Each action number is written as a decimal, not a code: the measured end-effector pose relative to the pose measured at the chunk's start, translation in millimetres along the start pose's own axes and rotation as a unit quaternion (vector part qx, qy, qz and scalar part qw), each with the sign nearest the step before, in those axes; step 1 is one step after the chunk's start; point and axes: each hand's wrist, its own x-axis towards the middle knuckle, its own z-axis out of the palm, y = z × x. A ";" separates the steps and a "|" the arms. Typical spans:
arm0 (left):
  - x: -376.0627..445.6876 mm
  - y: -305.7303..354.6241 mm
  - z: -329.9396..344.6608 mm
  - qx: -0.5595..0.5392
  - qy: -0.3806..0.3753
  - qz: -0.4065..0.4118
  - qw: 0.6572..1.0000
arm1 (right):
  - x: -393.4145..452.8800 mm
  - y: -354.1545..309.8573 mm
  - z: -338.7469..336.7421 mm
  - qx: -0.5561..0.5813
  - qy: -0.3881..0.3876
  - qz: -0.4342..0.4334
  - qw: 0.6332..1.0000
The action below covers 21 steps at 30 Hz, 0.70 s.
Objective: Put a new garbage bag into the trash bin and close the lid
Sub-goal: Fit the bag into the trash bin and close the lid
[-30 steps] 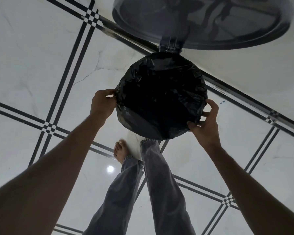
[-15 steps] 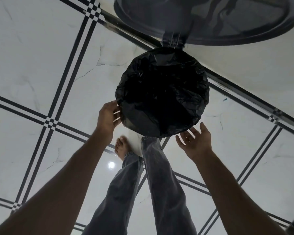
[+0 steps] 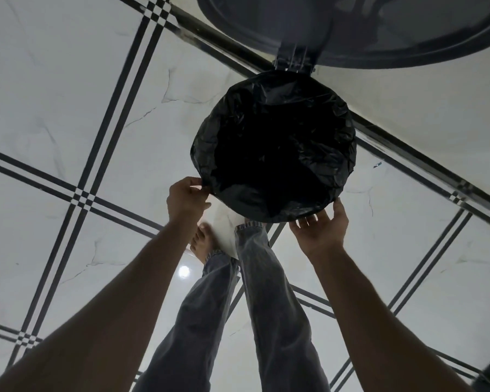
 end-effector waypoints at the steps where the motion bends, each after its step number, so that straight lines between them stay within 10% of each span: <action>1: 1.9 5.1 4.0 -0.059 -0.011 -0.043 0.997 | 2.2 1.0 0.3 0.013 0.000 -0.005 1.000; 17: -0.1 22.5 -11.3 -0.390 -0.091 -0.106 0.910 | 5.1 -22.3 -7.5 0.032 -0.026 -0.061 0.997; 21: 0.8 28.4 -12.6 -0.267 -0.120 0.003 0.956 | 10.9 -34.2 -4.4 -0.043 -0.035 -0.074 0.996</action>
